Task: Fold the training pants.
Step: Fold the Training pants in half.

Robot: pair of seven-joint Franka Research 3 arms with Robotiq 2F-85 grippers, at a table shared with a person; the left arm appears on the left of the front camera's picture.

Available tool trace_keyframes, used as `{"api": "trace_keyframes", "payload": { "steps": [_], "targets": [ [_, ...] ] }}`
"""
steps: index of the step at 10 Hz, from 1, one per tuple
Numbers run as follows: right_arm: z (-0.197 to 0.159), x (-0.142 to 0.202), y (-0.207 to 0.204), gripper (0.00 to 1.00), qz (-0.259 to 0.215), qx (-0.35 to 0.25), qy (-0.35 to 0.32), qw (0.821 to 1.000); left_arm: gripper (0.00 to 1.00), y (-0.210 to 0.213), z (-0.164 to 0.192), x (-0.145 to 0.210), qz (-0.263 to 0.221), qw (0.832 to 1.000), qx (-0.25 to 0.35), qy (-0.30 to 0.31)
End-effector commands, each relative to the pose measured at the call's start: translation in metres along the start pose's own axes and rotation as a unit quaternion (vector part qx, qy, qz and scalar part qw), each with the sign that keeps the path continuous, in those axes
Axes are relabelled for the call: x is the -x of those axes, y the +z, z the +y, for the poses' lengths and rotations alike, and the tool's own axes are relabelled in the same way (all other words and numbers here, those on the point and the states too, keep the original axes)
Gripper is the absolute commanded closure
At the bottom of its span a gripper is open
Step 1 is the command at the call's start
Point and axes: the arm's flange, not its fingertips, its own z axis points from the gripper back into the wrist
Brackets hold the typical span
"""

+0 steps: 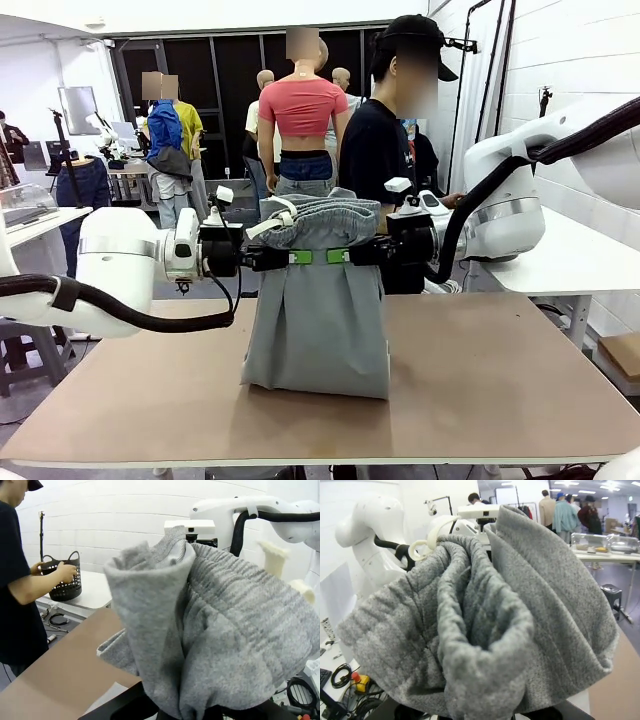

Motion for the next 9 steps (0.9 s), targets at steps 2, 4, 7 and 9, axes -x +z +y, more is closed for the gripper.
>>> {"api": "trace_keyframes", "payload": {
  "steps": [2,4,7,9],
  "targets": [
    [-0.039,-0.044,0.027,1.00,0.028,0.030,0.024,0.999,1.00,-0.015,0.055,-0.031,0.001,1.000,-0.022,-0.008],
    [-0.066,-0.092,0.043,1.00,0.041,0.020,0.063,0.997,1.00,-0.039,0.095,-0.076,0.013,0.999,-0.023,-0.044],
    [-0.088,-0.180,0.068,1.00,0.035,0.022,0.131,0.991,1.00,-0.068,0.115,-0.179,0.014,0.990,-0.044,-0.132],
    [-0.093,-0.210,0.077,1.00,0.035,0.026,0.139,0.989,1.00,-0.064,0.119,-0.223,0.015,0.982,-0.076,-0.171]
  ]
}}
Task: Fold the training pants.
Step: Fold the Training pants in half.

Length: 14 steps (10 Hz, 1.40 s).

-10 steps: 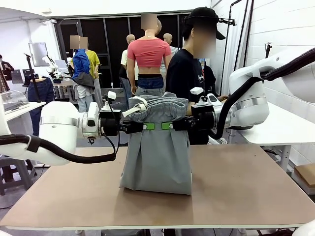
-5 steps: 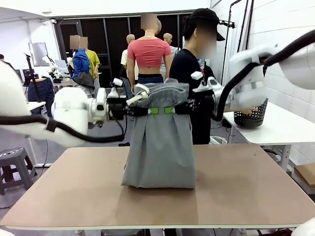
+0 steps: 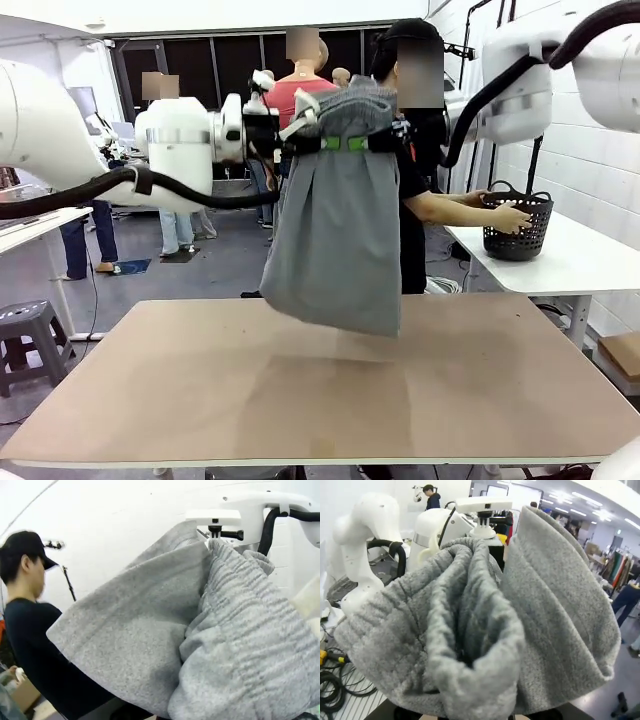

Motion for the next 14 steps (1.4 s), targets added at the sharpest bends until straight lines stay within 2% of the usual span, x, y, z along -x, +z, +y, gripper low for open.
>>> {"api": "trace_keyframes", "payload": {
  "steps": [1,2,6,7,9,11,13,14],
  "targets": [
    [0.010,0.019,-0.006,1.00,0.004,-0.003,-0.009,1.000,1.00,0.007,0.011,-0.015,0.009,0.999,-0.044,0.001],
    [0.010,0.019,-0.006,1.00,0.004,-0.003,-0.009,1.000,1.00,0.000,0.000,0.000,0.000,1.000,0.000,0.000],
    [0.010,0.019,-0.006,1.00,0.004,-0.003,-0.009,1.000,1.00,0.000,0.000,0.000,0.000,1.000,0.000,0.000],
    [0.000,0.019,-0.003,1.00,0.001,0.001,-0.018,1.000,1.00,-0.004,0.000,0.010,0.015,1.000,-0.001,0.005],
    [-0.042,0.026,-0.015,1.00,0.009,-0.020,-0.049,0.999,1.00,0.009,0.032,0.024,0.034,0.998,-0.044,0.024],
    [-0.063,0.021,-0.024,1.00,0.019,-0.024,-0.060,0.998,1.00,0.017,0.056,0.034,0.028,0.997,-0.065,0.041],
    [-0.096,0.017,-0.025,1.00,0.014,-0.021,-0.050,0.998,1.00,0.007,0.086,0.034,0.020,0.997,-0.070,0.025],
    [-0.106,0.015,-0.025,1.00,0.017,-0.015,-0.040,0.999,1.00,0.003,0.094,0.038,0.031,0.996,-0.078,0.020]
  ]
}}
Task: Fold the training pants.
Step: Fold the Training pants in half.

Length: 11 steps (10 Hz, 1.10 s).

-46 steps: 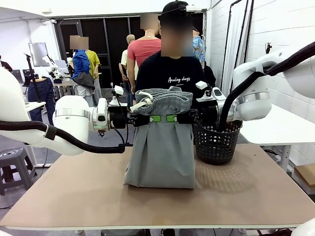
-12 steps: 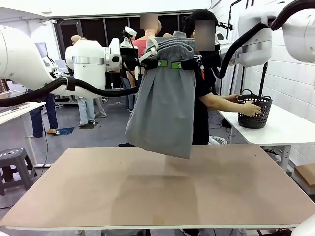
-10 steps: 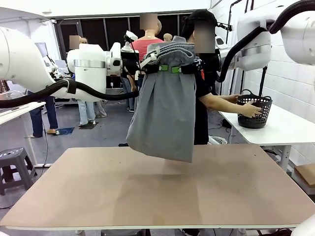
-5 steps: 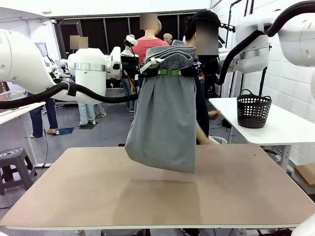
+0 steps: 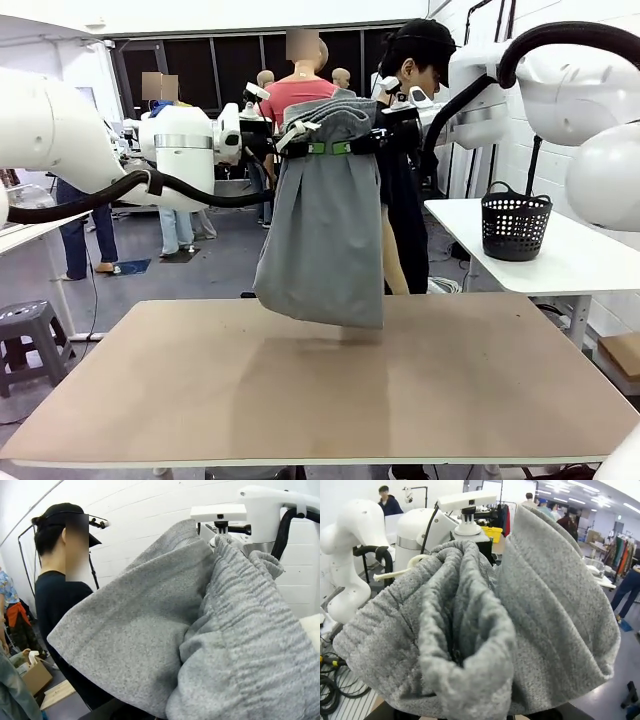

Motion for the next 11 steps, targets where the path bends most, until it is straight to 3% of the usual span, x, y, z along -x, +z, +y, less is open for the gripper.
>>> {"api": "trace_keyframes", "payload": {
  "steps": [1,3,7,9,11],
  "targets": [
    [-0.013,-0.014,0.001,1.00,0.019,-0.011,0.012,1.000,1.00,-0.007,0.023,0.002,0.016,0.999,-0.039,-0.011],
    [-0.013,0.013,-0.016,1.00,0.026,-0.022,0.010,0.999,1.00,0.001,0.026,0.026,0.013,1.000,-0.020,0.003],
    [0.032,0.074,-0.046,1.00,0.014,-0.054,-0.013,0.998,1.00,0.038,0.009,0.084,0.024,0.999,-0.010,0.041],
    [0.053,0.080,-0.056,1.00,-0.013,-0.069,-0.047,0.996,1.00,0.053,-0.015,0.093,0.012,0.995,0.003,0.095],
    [0.071,0.091,-0.065,1.00,-0.039,-0.075,-0.139,0.987,1.00,0.064,-0.053,0.104,0.038,0.983,0.035,0.176]
  ]
}}
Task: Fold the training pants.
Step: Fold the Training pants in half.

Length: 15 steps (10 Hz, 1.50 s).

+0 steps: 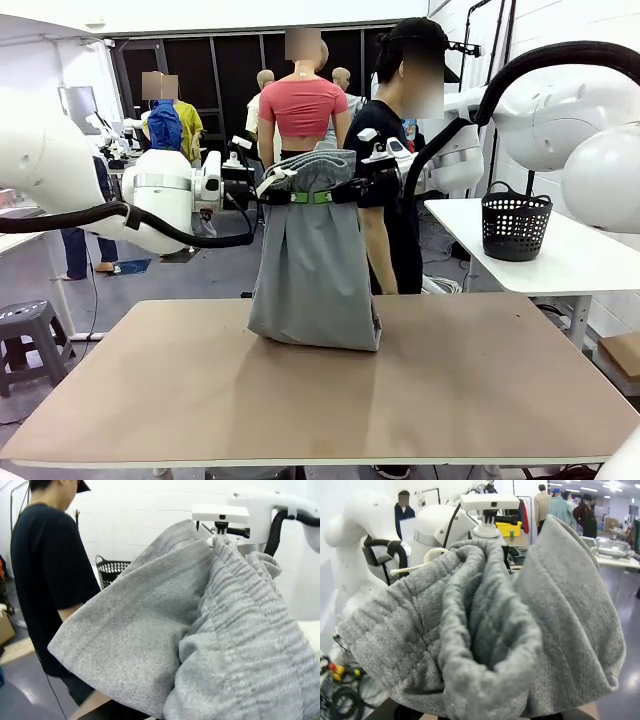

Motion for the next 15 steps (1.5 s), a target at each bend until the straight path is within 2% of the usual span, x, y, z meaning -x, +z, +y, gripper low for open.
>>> {"api": "trace_keyframes", "payload": {
  "steps": [1,4,6,7,8,12,13,15],
  "targets": [
    [0.034,0.016,-0.005,1.00,-0.031,-0.026,-0.087,0.995,1.00,0.020,-0.027,0.024,0.020,0.997,-0.006,0.070],
    [0.058,0.059,-0.008,1.00,-0.037,-0.062,-0.147,0.987,1.00,0.025,-0.065,0.066,0.016,0.991,0.005,0.131],
    [0.074,0.067,-0.006,1.00,-0.026,-0.077,-0.176,0.981,1.00,0.031,-0.087,0.075,0.018,0.987,0.016,0.160],
    [0.074,0.063,-0.007,1.00,-0.019,-0.079,-0.173,0.982,1.00,0.036,-0.086,0.072,0.026,0.987,0.014,0.157],
    [0.058,0.084,-0.021,1.00,-0.017,-0.067,-0.154,0.986,1.00,0.018,-0.078,0.078,0.023,0.990,0.026,0.139],
    [0.058,0.084,-0.021,1.00,-0.017,-0.067,-0.154,0.986,1.00,0.018,-0.078,0.078,0.023,0.990,0.026,0.139],
    [0.061,0.088,-0.022,1.00,-0.015,-0.069,-0.162,0.984,1.00,0.017,-0.084,0.080,0.027,0.988,0.029,0.150],
    [0.081,0.110,-0.032,1.00,-0.020,-0.101,-0.210,0.972,1.00,0.023,-0.113,0.094,0.057,0.975,0.029,0.211]
  ]
}}
